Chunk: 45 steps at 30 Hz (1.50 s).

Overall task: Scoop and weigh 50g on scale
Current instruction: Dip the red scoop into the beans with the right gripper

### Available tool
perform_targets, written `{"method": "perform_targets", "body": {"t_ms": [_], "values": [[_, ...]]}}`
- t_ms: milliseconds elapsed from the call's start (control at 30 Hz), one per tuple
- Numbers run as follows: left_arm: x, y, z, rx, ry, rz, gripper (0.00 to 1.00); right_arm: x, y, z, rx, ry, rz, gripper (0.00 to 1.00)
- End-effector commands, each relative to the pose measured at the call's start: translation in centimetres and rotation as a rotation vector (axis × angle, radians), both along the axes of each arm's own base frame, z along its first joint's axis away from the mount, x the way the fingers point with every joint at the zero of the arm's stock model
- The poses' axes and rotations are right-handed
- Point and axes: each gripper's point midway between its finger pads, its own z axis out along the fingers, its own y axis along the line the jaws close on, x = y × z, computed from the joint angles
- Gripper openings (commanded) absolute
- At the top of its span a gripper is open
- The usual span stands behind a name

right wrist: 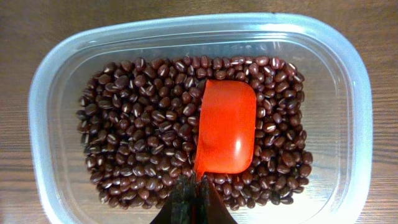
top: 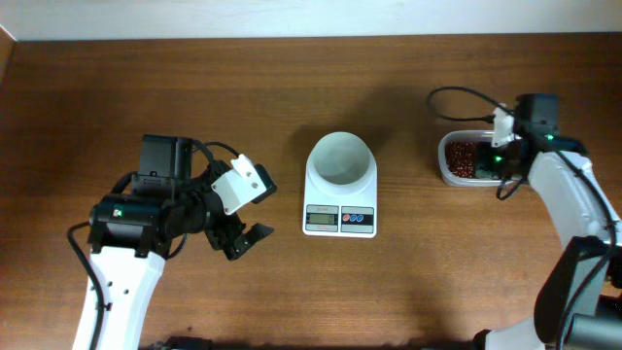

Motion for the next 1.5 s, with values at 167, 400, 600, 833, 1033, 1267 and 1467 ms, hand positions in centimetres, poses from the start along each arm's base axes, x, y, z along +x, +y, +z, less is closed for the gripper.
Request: {"method": "perform_targets", "body": {"t_ms": [167, 400, 600, 833, 1033, 1267, 1467], "values": [[0.4, 0.1, 0.6, -0.007, -0.015, 0.008, 0.99, -1.1, -0.2, 0.3, 0.308, -0.012, -0.062, 0.04], [0.4, 0.1, 0.6, -0.007, -0.015, 0.008, 0.99, -1.2, -2.1, 1.0, 0.377, -0.054, -0.117, 0.04], [0.4, 0.1, 0.6, -0.007, -0.015, 0.008, 0.99, -1.1, -2.7, 2.3, 0.492, -0.114, -0.136, 0.04], [0.4, 0.1, 0.6, -0.007, -0.015, 0.008, 0.99, -1.2, -3.5, 3.5, 0.587, -0.168, -0.153, 0.04], [0.4, 0.1, 0.6, -0.007, -0.015, 0.008, 0.99, -1.6, -4.0, 3.6, 0.612, -0.171, -0.179, 0.04], [0.4, 0.1, 0.6, -0.006, -0.015, 0.008, 0.99, -2.0, -4.1, 4.0, 0.656, -0.172, -0.193, 0.04], [0.4, 0.1, 0.6, -0.006, -0.015, 0.008, 0.99, -2.3, -4.4, 4.9, 0.727, -0.199, -0.206, 0.04]]}}
